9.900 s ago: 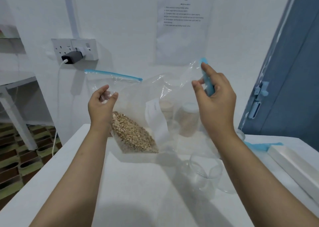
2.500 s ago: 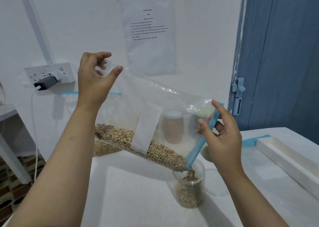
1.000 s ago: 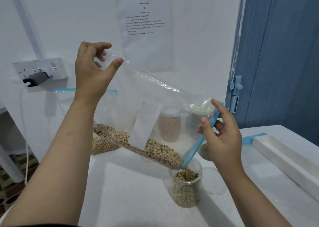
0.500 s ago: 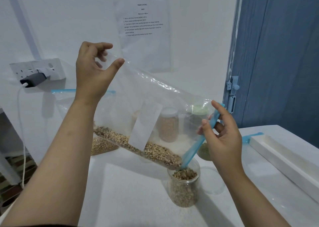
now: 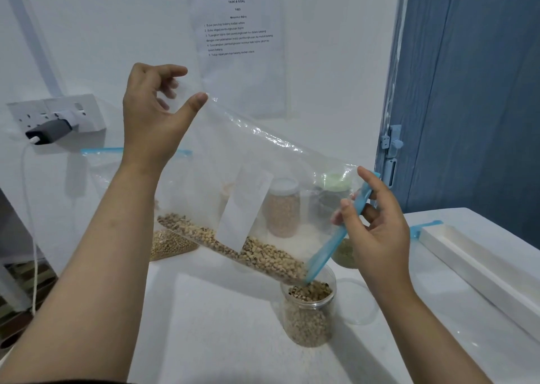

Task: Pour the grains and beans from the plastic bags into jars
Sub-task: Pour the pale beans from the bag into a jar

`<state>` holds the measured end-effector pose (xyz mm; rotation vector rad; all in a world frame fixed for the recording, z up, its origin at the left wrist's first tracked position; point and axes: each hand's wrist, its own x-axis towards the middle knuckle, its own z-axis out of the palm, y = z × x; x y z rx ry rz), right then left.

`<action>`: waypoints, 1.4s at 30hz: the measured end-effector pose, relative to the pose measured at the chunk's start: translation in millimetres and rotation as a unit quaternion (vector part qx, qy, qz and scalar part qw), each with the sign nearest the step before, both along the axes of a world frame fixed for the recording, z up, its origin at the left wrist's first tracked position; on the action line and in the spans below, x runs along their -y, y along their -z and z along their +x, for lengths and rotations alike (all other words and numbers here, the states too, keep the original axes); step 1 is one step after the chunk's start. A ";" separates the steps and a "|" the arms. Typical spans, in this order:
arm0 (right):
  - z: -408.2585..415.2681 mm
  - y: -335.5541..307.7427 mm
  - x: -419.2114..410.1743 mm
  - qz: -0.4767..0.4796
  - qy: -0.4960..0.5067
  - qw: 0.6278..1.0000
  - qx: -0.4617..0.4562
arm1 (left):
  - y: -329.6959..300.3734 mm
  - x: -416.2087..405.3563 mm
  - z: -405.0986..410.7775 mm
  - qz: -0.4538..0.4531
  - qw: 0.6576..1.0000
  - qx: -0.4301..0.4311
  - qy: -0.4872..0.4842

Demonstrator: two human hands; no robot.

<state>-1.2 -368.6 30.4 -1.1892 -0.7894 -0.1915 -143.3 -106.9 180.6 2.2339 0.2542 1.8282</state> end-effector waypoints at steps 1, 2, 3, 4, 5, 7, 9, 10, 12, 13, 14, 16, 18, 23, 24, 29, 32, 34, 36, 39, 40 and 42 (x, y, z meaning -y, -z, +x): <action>0.1 -0.3 0.3 0.001 0.000 1.000 -0.001 | -0.1 0.0 0.2 0.000 1.000 -0.001 -0.001; 0.3 -0.3 0.5 0.001 0.000 1.000 -0.001 | -0.1 0.2 0.4 0.001 1.000 -0.002 -0.001; 0.4 -0.5 0.7 0.002 0.000 1.000 -0.001 | -0.1 0.5 0.4 0.002 1.000 -0.003 -0.001; 0.6 -0.4 0.8 0.004 -0.001 1.000 -0.002 | -0.2 0.8 0.5 0.002 1.000 -0.004 0.000; 1.0 -0.5 0.8 0.007 -0.003 1.000 -0.005 | -0.2 1.2 0.8 0.002 1.000 -0.003 0.001; 2.2 -0.2 1.1 0.007 -0.003 1.000 -0.007 | -0.3 2.2 1.5 0.001 1.000 -0.002 0.003; 2.9 0.3 1.4 0.004 -0.001 1.000 -0.006 | -0.6 3.4 2.1 0.003 1.000 -0.002 0.005; 3.2 0.6 1.7 0.003 -0.002 1.000 -0.007 | -0.9 4.0 2.1 0.005 1.000 -0.003 0.005; 3.6 1.6 2.7 0.002 -0.002 1.000 -0.008 | -1.4 5.2 2.3 0.010 1.000 -0.006 0.005; 3.7 2.0 2.9 0.001 0.000 1.000 -0.008 | -1.5 5.5 2.5 0.012 1.000 -0.008 0.005; 3.8 2.5 3.0 0.001 0.001 1.000 -0.009 | -1.6 5.6 2.8 0.013 1.000 -0.009 0.005; 4.3 3.2 3.0 0.000 0.001 1.000 -0.012 | -1.4 6.1 3.4 0.013 1.000 -0.011 0.006; 5.3 3.7 2.9 -0.005 0.005 1.000 -0.013 | -1.1 6.9 4.4 0.013 1.000 -0.011 0.007; 12.5 8.4 3.7 -0.018 0.018 1.000 -0.009 | -0.8 10.6 6.9 0.019 1.000 -0.017 0.010; 13.8 9.2 4.7 -0.022 0.022 1.000 -0.005 | -1.4 11.5 7.5 0.021 1.000 -0.019 0.010; 15.8 10.1 8.0 -0.029 0.026 0.999 -0.003 | -5.1 14.3 8.0 0.034 0.999 -0.025 0.008; 15.1 10.1 8.2 -0.033 0.031 0.999 0.001 | -4.7 14.3 7.8 0.033 0.999 -0.023 0.009; 14.6 10.2 8.9 -0.037 0.030 0.999 0.002 | -3.9 14.1 7.6 0.031 0.999 -0.023 0.007; 14.5 10.3 9.7 -0.037 0.031 0.999 0.000 | -3.5 13.9 7.4 0.029 0.999 -0.023 0.005; 13.5 10.0 9.6 -0.035 0.031 0.999 -0.003 | -3.9 13.7 6.8 0.029 0.999 -0.022 0.005; 13.3 10.1 9.4 -0.036 0.031 0.999 -0.004 | -4.1 13.6 6.4 0.029 0.999 -0.022 0.005; 13.4 9.7 9.5 -0.035 0.030 0.999 -0.008 | -4.3 13.8 5.8 0.029 0.999 -0.021 0.004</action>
